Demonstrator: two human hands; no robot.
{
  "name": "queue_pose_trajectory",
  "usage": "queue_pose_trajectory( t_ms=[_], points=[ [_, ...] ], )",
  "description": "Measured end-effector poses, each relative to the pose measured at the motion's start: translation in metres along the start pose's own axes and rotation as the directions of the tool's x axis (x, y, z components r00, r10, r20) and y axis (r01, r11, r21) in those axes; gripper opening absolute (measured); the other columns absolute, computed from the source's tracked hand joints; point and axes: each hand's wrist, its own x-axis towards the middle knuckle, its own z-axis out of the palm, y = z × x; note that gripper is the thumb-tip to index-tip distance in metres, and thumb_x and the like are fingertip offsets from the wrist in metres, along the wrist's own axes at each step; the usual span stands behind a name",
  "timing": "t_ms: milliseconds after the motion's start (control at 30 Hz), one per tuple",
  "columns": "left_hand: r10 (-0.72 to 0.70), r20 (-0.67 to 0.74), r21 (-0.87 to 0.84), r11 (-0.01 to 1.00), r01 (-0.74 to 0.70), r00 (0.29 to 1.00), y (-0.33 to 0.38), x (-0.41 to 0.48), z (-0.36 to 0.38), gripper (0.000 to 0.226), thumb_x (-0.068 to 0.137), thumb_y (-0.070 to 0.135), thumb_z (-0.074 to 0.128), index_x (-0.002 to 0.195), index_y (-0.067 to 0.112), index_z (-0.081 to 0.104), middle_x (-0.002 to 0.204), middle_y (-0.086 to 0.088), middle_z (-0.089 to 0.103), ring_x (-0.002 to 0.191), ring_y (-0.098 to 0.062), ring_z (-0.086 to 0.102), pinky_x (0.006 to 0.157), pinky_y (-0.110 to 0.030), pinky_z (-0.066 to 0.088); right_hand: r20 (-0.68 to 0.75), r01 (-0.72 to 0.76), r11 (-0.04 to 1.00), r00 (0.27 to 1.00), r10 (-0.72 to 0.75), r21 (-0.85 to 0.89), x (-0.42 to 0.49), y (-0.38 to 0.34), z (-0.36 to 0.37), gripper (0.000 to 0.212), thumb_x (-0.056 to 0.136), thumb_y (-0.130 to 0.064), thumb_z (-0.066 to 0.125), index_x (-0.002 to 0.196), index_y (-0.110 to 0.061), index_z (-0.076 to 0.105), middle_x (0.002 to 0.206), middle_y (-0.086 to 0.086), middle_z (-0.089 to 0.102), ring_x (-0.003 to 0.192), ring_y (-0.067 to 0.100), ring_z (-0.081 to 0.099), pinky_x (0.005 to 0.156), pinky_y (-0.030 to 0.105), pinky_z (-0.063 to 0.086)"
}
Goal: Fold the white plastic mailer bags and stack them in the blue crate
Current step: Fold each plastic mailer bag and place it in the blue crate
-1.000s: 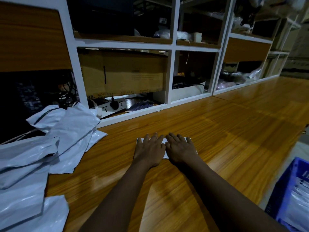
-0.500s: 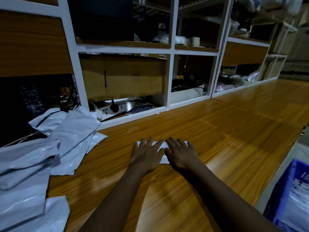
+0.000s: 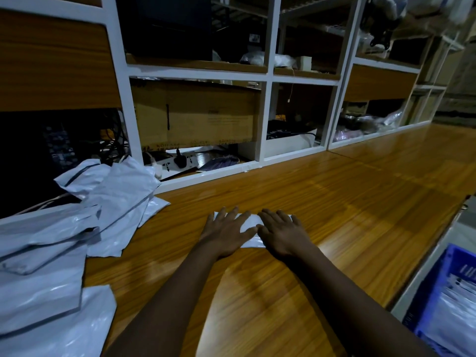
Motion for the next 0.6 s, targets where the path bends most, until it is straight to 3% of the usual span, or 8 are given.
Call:
queue_pose_trajectory(
  t_ms=[67, 167, 300, 400, 600],
  points=[
    [0.012, 0.022, -0.026, 1.0, -0.012, 1.0, -0.006, -0.002, -0.005, 0.077, 0.091, 0.076, 0.022, 0.156, 0.039, 0.008, 0.166, 0.004, 0.001, 0.152, -0.024, -0.002, 0.121, -0.05, 0.0, 0.034, 0.032, 0.999, 0.999, -0.033, 0.032, 0.001, 0.002, -0.002, 0.094, 0.091, -0.066, -0.015, 0.139, -0.017, 0.051, 0.154, 0.023, 0.036, 0.136, 0.057, 0.034, 0.104, 0.072, 0.029],
    [-0.003, 0.044, -0.02, 1.0, 0.004, 0.999, -0.012, -0.009, -0.007, 0.087, 0.084, 0.082, 0.027, 0.156, 0.037, 0.005, 0.166, 0.004, -0.001, 0.152, -0.022, -0.003, 0.121, -0.05, 0.0, 0.125, 0.0, 0.998, 0.992, -0.008, 0.064, -0.001, 0.005, -0.002, 0.064, 0.095, -0.062, 0.012, 0.142, -0.025, 0.034, 0.153, 0.027, 0.035, 0.134, 0.06, 0.034, 0.103, 0.074, 0.031],
    [-0.037, 0.062, -0.021, 0.999, 0.038, 0.997, -0.013, -0.014, -0.007, 0.096, 0.079, 0.087, 0.034, 0.156, 0.04, 0.002, 0.166, 0.005, -0.005, 0.152, -0.022, -0.007, 0.121, -0.05, -0.003, 0.109, -0.106, 0.987, 0.99, 0.093, 0.124, -0.005, 0.017, -0.001, 0.108, 0.075, -0.09, -0.005, 0.158, -0.02, 0.003, 0.166, 0.006, 0.006, 0.151, 0.037, 0.007, 0.121, 0.051, 0.014],
    [-0.047, 0.05, -0.004, 0.999, 0.047, 0.998, -0.016, -0.016, -0.005, 0.097, 0.077, 0.088, 0.037, 0.155, 0.042, 0.002, 0.166, 0.005, -0.007, 0.152, -0.021, -0.007, 0.121, -0.049, -0.004, 0.132, -0.136, 0.981, 0.984, 0.118, 0.136, -0.014, 0.018, -0.005, 0.103, 0.082, -0.086, 0.017, 0.159, -0.019, 0.001, 0.167, 0.001, 0.002, 0.153, 0.029, 0.001, 0.121, 0.047, 0.009],
    [-0.054, 0.048, 0.005, 0.999, 0.054, 0.997, -0.014, -0.015, -0.007, 0.093, 0.08, 0.086, 0.035, 0.155, 0.042, 0.003, 0.166, 0.003, -0.005, 0.152, -0.022, -0.007, 0.121, -0.052, -0.004, 0.145, -0.161, 0.982, 0.979, 0.146, 0.098, -0.012, 0.02, -0.012, 0.1, 0.084, -0.084, 0.029, 0.159, -0.023, 0.003, 0.167, -0.001, 0.002, 0.152, 0.027, 0.003, 0.12, 0.052, 0.006]
  ],
)
